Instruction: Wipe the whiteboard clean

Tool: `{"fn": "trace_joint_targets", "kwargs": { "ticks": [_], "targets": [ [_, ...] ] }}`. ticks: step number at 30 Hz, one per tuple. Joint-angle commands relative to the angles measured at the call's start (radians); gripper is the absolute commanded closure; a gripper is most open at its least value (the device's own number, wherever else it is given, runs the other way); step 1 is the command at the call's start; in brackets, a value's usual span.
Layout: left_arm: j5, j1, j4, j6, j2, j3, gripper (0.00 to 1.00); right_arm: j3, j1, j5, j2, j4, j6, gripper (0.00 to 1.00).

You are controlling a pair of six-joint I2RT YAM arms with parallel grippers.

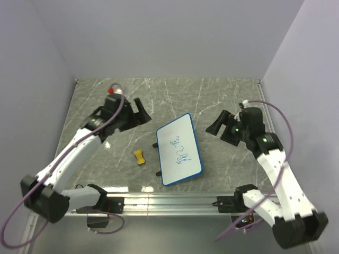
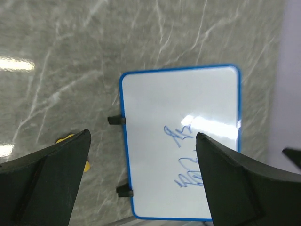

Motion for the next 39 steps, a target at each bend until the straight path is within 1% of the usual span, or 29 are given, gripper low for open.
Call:
{"fn": "trace_joint_targets", "kwargs": {
  "ticks": [1, 2, 5, 6, 7, 8, 10, 11, 14, 16, 19, 20, 23, 25, 28, 29, 31, 32, 33, 34, 35, 38, 39],
  "targets": [
    [-0.080, -0.104, 0.000, 0.086, 0.084, 0.059, 0.00, 0.023, 0.039, -0.086, 0.094, 0.058, -0.056, 0.07],
    [-0.113, -0.116, -0.005, 0.091, 0.127, 0.063, 0.01, 0.020, 0.047, -0.080, 0.132, 0.087, -0.056, 0.08],
    [-0.153, -0.132, -0.031, 0.082, 0.177, 0.037, 0.01, 0.015, 0.111, -0.072, 0.211, 0.136, -0.039, 0.13],
    [-0.187, -0.133, -0.042, 0.073, 0.181, 0.026, 0.02, 0.015, 0.134, -0.067, 0.232, 0.147, -0.036, 0.14],
    [-0.202, -0.135, -0.048, 0.064, 0.178, 0.011, 0.02, 0.014, 0.156, -0.060, 0.253, 0.158, -0.033, 0.15],
    [-0.210, -0.136, -0.051, 0.061, 0.162, -0.026, 0.03, 0.023, 0.206, -0.047, 0.296, 0.167, -0.031, 0.19],
    [-0.236, -0.145, -0.057, 0.059, 0.135, -0.075, 0.05, 0.038, 0.252, -0.034, 0.353, 0.169, -0.031, 0.22],
    [-0.242, -0.147, -0.072, 0.056, 0.126, -0.091, 0.07, 0.046, 0.284, -0.027, 0.367, 0.179, -0.025, 0.23],
    [-0.253, -0.156, -0.088, 0.045, 0.098, -0.149, 0.09, 0.050, 0.326, -0.009, 0.413, 0.198, -0.013, 0.24],
    [-0.246, -0.158, -0.083, 0.028, 0.067, -0.201, 0.09, 0.069, 0.334, 0.003, 0.443, 0.186, -0.014, 0.26],
    [-0.224, -0.159, -0.039, 0.013, 0.024, -0.275, 0.09, 0.078, 0.348, 0.034, 0.457, 0.190, -0.019, 0.32],
    [-0.221, -0.159, -0.030, 0.010, 0.021, -0.286, 0.10, 0.078, 0.348, 0.037, 0.462, 0.195, -0.021, 0.37],
    [-0.210, -0.161, -0.023, 0.001, 0.021, -0.293, 0.13, 0.086, 0.349, 0.045, 0.473, 0.193, -0.021, 0.41],
    [-0.215, -0.164, -0.019, -0.002, 0.024, -0.296, 0.14, 0.086, 0.351, 0.061, 0.463, 0.187, -0.022, 0.42],
    [-0.224, -0.164, -0.016, -0.004, 0.032, -0.301, 0.17, 0.081, 0.352, 0.092, 0.437, 0.175, -0.022, 0.48],
    [-0.226, -0.164, -0.013, -0.005, 0.033, -0.306, 0.18, 0.077, 0.351, 0.100, 0.430, 0.180, -0.024, 0.52],
    [-0.221, -0.165, 0.000, -0.010, 0.033, -0.321, 0.19, 0.066, 0.352, 0.102, 0.420, 0.183, -0.025, 0.57],
    [-0.221, -0.165, 0.010, -0.013, 0.033, -0.329, 0.18, 0.063, 0.352, 0.097, 0.422, 0.184, -0.027, 0.66],
    [-0.221, -0.167, 0.015, -0.018, 0.035, -0.335, 0.18, 0.061, 0.352, 0.092, 0.425, 0.184, -0.028, 0.69],
    [-0.222, -0.167, 0.020, -0.021, 0.044, -0.344, 0.18, 0.058, 0.352, 0.092, 0.436, 0.184, -0.028, 0.82],
    [-0.222, -0.168, 0.029, -0.022, 0.050, -0.350, 0.18, 0.055, 0.351, 0.085, 0.437, 0.186, -0.028, 0.89],
    [-0.224, -0.181, 0.050, -0.021, 0.079, -0.370, 0.19, 0.041, 0.352, 0.083, 0.442, 0.192, -0.028, 0.98],
    [-0.224, -0.190, 0.068, -0.024, 0.089, -0.376, 0.19, 0.038, 0.351, 0.082, 0.442, 0.195, -0.028, 0.99]
  ]
}}
